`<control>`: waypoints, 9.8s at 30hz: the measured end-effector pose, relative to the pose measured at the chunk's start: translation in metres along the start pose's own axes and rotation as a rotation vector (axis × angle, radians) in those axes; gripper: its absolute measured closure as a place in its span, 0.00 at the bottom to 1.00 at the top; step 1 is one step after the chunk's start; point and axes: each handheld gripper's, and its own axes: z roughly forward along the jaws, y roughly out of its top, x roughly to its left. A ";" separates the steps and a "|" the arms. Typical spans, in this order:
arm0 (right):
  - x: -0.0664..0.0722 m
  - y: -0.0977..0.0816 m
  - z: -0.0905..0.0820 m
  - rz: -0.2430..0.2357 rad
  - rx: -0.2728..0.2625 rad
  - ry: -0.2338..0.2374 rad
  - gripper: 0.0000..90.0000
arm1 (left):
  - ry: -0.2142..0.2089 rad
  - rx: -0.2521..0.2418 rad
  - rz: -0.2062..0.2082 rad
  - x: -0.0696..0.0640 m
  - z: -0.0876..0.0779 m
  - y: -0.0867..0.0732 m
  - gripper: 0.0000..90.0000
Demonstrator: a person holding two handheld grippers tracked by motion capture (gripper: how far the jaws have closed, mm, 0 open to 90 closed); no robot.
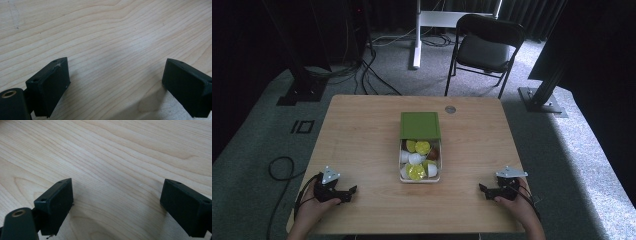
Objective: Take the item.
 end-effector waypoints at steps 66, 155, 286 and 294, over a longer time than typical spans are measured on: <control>0.000 0.000 0.000 0.001 0.001 0.000 0.12 | -0.176 -0.277 0.145 -0.074 -0.032 0.135 0.10; 0.000 0.000 0.000 0.000 0.000 -0.001 0.12 | -0.200 0.038 0.553 -0.183 0.042 0.145 0.35; 0.000 0.000 0.000 0.000 0.000 -0.001 0.12 | 0.151 -0.090 -0.116 0.012 0.057 0.082 0.38; 0.000 0.000 0.000 0.000 0.000 -0.001 0.12 | 0.135 -0.128 -0.111 0.011 0.050 0.083 0.20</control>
